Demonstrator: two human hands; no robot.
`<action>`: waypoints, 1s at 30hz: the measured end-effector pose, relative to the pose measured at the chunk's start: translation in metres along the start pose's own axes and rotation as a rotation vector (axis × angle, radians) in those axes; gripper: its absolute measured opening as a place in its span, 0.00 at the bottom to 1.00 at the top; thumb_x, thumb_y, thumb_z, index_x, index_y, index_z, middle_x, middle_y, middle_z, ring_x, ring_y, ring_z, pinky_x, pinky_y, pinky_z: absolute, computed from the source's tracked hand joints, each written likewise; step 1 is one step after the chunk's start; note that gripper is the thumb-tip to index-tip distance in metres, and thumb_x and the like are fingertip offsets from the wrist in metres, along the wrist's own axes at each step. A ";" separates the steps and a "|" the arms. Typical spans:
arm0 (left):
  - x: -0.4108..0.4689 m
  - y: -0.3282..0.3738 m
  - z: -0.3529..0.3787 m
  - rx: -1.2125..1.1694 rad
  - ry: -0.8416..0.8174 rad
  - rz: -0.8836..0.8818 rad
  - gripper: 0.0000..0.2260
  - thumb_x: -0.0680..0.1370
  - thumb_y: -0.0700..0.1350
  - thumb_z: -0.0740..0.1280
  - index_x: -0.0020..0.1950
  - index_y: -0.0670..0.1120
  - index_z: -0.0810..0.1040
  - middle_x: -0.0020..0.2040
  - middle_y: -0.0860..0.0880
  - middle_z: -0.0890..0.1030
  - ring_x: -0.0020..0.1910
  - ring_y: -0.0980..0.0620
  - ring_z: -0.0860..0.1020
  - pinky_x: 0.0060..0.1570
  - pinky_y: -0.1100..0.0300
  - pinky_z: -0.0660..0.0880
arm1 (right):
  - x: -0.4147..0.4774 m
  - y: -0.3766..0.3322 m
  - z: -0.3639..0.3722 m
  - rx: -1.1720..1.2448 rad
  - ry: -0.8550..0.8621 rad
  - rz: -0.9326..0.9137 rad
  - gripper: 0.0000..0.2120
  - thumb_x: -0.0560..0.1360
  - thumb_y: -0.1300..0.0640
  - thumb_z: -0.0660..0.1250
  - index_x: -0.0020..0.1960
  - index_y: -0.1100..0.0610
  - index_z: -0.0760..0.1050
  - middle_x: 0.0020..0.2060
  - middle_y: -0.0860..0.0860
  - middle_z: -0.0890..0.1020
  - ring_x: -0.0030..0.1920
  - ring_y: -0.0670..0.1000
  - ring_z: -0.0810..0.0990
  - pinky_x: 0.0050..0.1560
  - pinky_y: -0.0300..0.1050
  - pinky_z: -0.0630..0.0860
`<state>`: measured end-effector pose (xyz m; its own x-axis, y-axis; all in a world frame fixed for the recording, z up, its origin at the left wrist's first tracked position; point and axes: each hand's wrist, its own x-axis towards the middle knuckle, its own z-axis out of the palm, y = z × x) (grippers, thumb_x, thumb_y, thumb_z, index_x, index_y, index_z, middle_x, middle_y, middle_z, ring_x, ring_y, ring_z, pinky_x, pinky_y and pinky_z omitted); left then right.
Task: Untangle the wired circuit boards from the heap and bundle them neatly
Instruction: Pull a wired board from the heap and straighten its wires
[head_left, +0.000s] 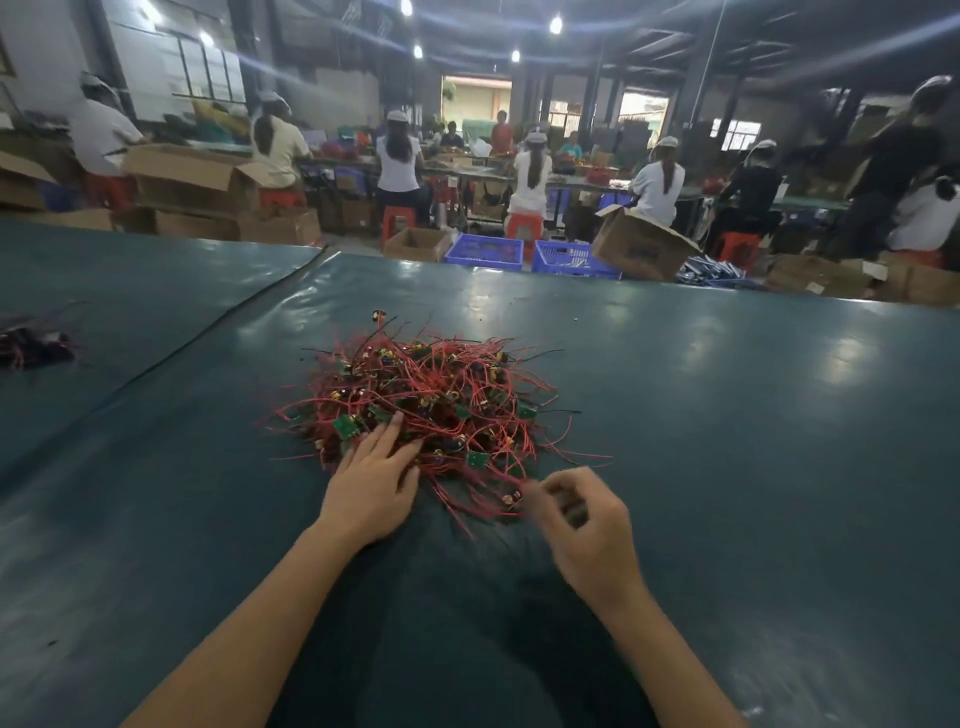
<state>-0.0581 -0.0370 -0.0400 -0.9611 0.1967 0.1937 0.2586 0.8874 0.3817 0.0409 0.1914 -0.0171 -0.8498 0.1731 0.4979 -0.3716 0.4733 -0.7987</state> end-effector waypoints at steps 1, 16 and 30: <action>-0.005 0.001 -0.002 -0.169 0.101 0.016 0.19 0.81 0.54 0.59 0.69 0.50 0.74 0.78 0.48 0.61 0.76 0.47 0.61 0.74 0.48 0.59 | 0.007 -0.006 -0.003 0.177 0.111 0.074 0.16 0.71 0.42 0.69 0.40 0.56 0.77 0.30 0.43 0.79 0.30 0.42 0.74 0.32 0.32 0.70; -0.047 0.120 0.009 -0.953 0.130 0.179 0.17 0.81 0.58 0.60 0.46 0.48 0.82 0.40 0.51 0.83 0.41 0.55 0.81 0.43 0.59 0.77 | 0.006 -0.022 0.006 0.938 0.165 0.753 0.15 0.72 0.46 0.69 0.44 0.59 0.82 0.37 0.54 0.85 0.31 0.47 0.81 0.32 0.41 0.79; -0.053 0.102 0.020 -1.109 0.318 0.032 0.07 0.75 0.50 0.68 0.44 0.47 0.82 0.39 0.48 0.85 0.38 0.49 0.84 0.40 0.53 0.81 | -0.012 -0.017 0.016 0.696 0.071 0.607 0.14 0.65 0.46 0.75 0.47 0.52 0.83 0.42 0.52 0.86 0.39 0.49 0.84 0.34 0.43 0.79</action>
<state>0.0174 0.0509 -0.0295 -0.9255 -0.0414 0.3765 0.3769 -0.0018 0.9263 0.0513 0.1674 -0.0154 -0.9559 0.2849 -0.0715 -0.0301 -0.3372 -0.9409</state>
